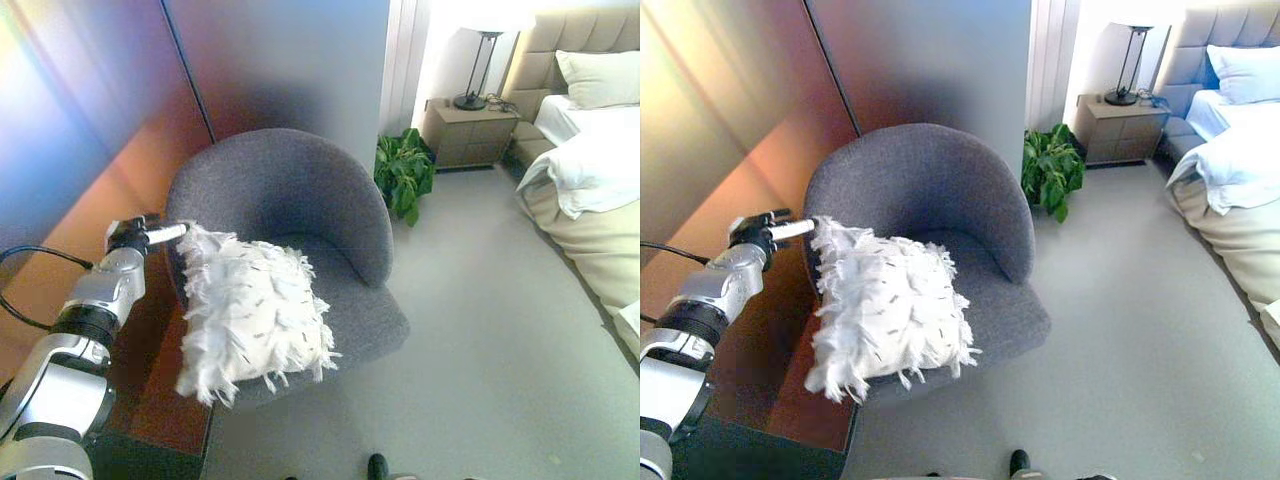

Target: Pick up the pillow and put it on the sofa.

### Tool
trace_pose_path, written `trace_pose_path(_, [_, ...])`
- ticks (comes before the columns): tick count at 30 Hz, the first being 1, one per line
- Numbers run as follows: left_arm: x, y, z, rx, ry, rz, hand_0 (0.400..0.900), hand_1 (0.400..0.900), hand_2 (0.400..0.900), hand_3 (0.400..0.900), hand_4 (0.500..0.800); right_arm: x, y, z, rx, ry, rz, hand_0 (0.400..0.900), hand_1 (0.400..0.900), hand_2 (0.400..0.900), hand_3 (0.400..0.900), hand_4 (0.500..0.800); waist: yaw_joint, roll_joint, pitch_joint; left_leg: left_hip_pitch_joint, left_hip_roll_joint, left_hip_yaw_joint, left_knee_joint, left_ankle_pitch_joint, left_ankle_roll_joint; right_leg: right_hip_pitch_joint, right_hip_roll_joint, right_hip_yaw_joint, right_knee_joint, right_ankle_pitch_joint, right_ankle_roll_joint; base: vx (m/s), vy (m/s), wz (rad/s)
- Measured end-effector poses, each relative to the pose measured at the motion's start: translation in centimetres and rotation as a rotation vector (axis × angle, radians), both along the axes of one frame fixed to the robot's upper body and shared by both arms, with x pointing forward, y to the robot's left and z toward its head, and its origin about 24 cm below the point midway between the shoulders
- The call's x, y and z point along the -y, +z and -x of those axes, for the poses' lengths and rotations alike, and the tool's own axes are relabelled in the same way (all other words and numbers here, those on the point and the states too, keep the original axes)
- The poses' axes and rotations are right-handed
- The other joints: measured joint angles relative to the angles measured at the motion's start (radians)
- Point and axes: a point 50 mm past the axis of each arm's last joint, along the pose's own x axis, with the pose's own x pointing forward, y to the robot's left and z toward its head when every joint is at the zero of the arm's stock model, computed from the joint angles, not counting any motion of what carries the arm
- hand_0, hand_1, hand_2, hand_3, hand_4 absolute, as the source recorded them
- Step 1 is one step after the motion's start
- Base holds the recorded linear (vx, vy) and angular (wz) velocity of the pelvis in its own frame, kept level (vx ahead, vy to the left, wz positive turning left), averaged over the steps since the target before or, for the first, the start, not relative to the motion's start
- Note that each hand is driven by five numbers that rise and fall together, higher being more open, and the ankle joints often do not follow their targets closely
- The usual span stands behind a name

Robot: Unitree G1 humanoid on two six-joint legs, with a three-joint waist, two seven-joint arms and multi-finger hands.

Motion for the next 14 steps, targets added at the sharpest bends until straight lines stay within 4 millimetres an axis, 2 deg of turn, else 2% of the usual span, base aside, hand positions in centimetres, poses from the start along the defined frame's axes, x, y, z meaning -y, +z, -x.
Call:
trace_pose_path(5, [0.36, 0.9, -0.4, 0.06, -0.007, 0.095, 0.9, 0.9, 0.9, 0.9, 0.8, 0.04, 0.01, 0.01, 0.001, 0.001, 0.001, 0.9, 0.9, 0.9, 0.9, 0.8, -0.002, 0.005, -0.01, 0.005, 0.001, 0.002, 0.0, 0.0, 0.0, 0.004, 0.001, 0.002, 0.0, 0.0, 0.0, 0.0, 0.0, 0.0])
trace_pose_path(14, [0.46, 1.33, -0.49, 0.088, -0.015, 0.133, 0.9, 0.9, 0.9, 0.9, 0.8, 0.05, 0.02, -0.03, -0.004, 0.029, 0.007, 0.9, 0.9, 0.9, 0.9, 0.8, 0.001, 0.006, -0.017, 0.008, 0.002, 0.001, 0.001, 0.0, 0.0, 0.007, 0.002, 0.001, 0.0, 0.0, 0.0, 0.0, 0.0, 0.0])
